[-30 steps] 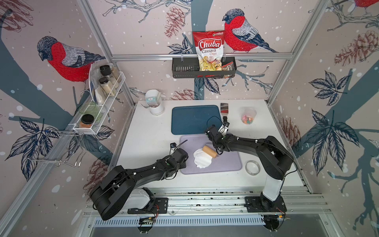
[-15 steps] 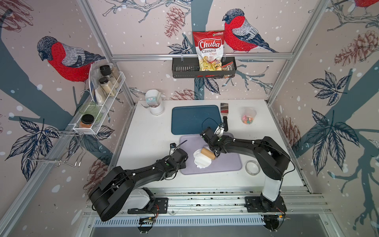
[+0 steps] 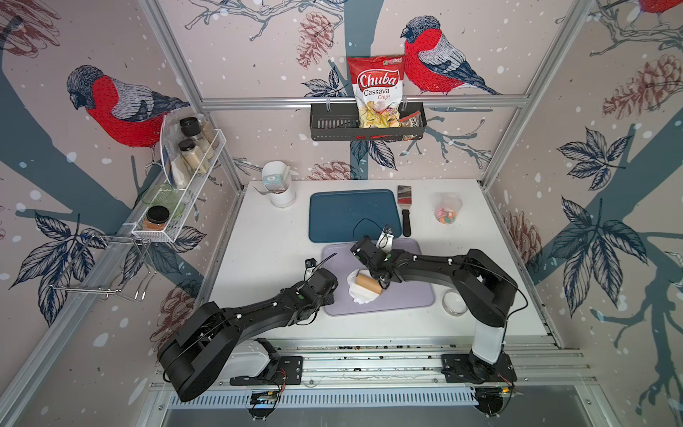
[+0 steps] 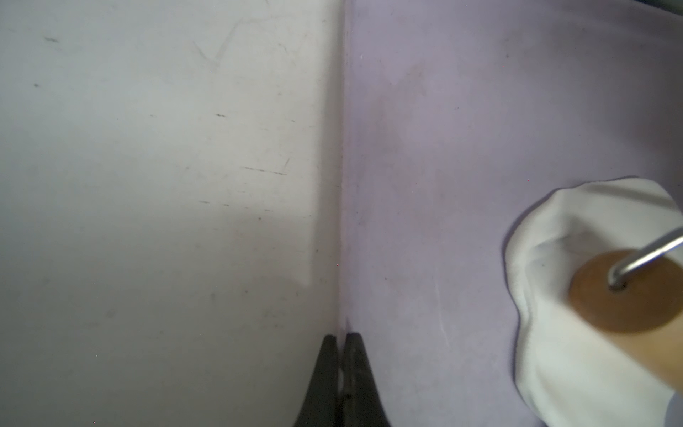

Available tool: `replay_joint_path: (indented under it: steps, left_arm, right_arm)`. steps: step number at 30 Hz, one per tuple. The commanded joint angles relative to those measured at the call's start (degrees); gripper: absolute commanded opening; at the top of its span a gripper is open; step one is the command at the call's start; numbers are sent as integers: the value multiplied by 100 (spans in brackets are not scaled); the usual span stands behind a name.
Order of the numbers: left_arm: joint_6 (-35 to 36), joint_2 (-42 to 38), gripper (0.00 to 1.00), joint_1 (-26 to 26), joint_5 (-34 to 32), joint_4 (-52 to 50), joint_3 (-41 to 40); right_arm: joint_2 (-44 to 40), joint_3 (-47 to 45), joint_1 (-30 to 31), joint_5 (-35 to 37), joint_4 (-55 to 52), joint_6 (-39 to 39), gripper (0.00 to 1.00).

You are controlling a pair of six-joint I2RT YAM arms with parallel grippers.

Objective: Roll out the dumpling wrappers from the dough
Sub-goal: Flatten out the dough on the work surface.

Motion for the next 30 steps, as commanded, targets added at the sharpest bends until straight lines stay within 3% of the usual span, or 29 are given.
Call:
replay_joint_path:
  steps: [1, 3, 5, 12, 15, 18, 21, 26, 30]
  left_arm:
    - [95, 2, 0, 18, 113, -424, -32]
    - [94, -11, 0, 14, 138, -374, -73]
    - [89, -52, 0, 14, 149, -372, -81]
    - [79, -163, 0, 20, 130, -331, -103]
    - [96, -173, 0, 18, 162, -284, -134]
    - [101, -188, 0, 14, 150, -296, -159]
    - [105, -215, 0, 13, 144, -269, -163]
    - [99, -208, 0, 11, 148, -256, -147]
    - [105, -233, 0, 16, 163, -261, -174]
  right_arm:
    - [127, 9, -206, -98, -276, -39, 0]
    - [-2, -86, -705, -106, -69, -114, 0]
    - [-19, 72, -1026, 321, -117, -250, 0]
    - [271, 131, -222, 203, -287, -6, 0]
    - [171, 86, -652, 171, -180, 68, 0]
    - [60, 222, -950, 712, -118, -183, 0]
    - [177, 368, -790, 1079, -192, -352, 0]
    - [423, 281, -197, 871, -148, -194, 0]
    - [278, 222, -725, 749, -32, -149, 0]
